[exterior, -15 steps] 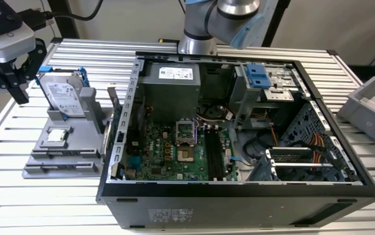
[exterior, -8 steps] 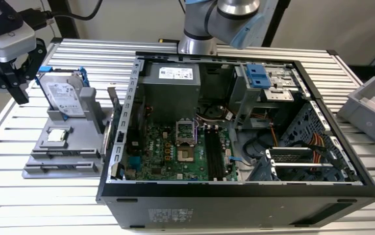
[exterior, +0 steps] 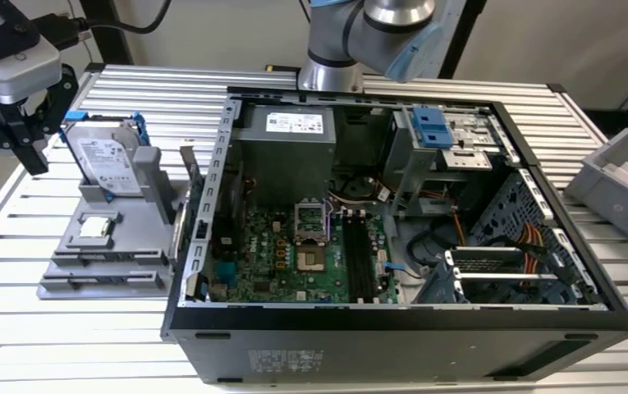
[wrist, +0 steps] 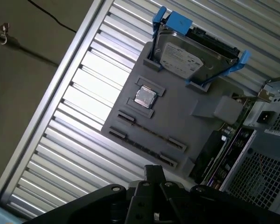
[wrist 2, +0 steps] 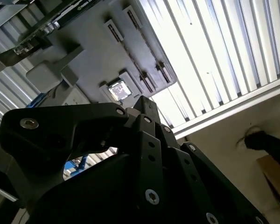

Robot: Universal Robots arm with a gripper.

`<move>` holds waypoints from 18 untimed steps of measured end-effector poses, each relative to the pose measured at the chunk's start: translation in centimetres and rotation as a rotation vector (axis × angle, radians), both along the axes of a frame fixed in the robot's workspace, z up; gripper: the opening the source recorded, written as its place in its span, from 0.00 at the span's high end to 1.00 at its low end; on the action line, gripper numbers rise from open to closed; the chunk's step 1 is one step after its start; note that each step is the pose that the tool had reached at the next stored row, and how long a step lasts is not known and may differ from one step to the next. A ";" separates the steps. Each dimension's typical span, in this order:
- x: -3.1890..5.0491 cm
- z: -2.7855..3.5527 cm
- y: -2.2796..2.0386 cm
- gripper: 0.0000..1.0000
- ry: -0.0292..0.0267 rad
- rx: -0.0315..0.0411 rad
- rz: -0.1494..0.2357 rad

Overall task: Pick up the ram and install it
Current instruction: 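Pick up the ram and move it above insertion slot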

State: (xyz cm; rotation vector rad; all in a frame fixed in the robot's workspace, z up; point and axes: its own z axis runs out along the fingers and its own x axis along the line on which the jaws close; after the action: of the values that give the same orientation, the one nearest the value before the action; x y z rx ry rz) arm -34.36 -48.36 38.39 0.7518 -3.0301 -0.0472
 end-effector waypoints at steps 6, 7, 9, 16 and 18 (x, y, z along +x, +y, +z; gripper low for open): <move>0.00 0.00 0.00 1.00 0.0000 0.0000 0.005; 0.00 0.00 0.00 1.00 0.0000 0.0000 0.006; 0.00 0.00 0.00 1.00 0.0000 0.0000 0.008; 0.00 0.00 0.00 1.00 0.0000 0.0000 0.012; 0.00 0.00 0.01 1.00 0.0000 -0.0001 0.013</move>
State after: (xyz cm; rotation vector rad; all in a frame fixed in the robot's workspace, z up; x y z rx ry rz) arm -34.36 -48.35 38.39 0.7719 -3.0248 -0.0469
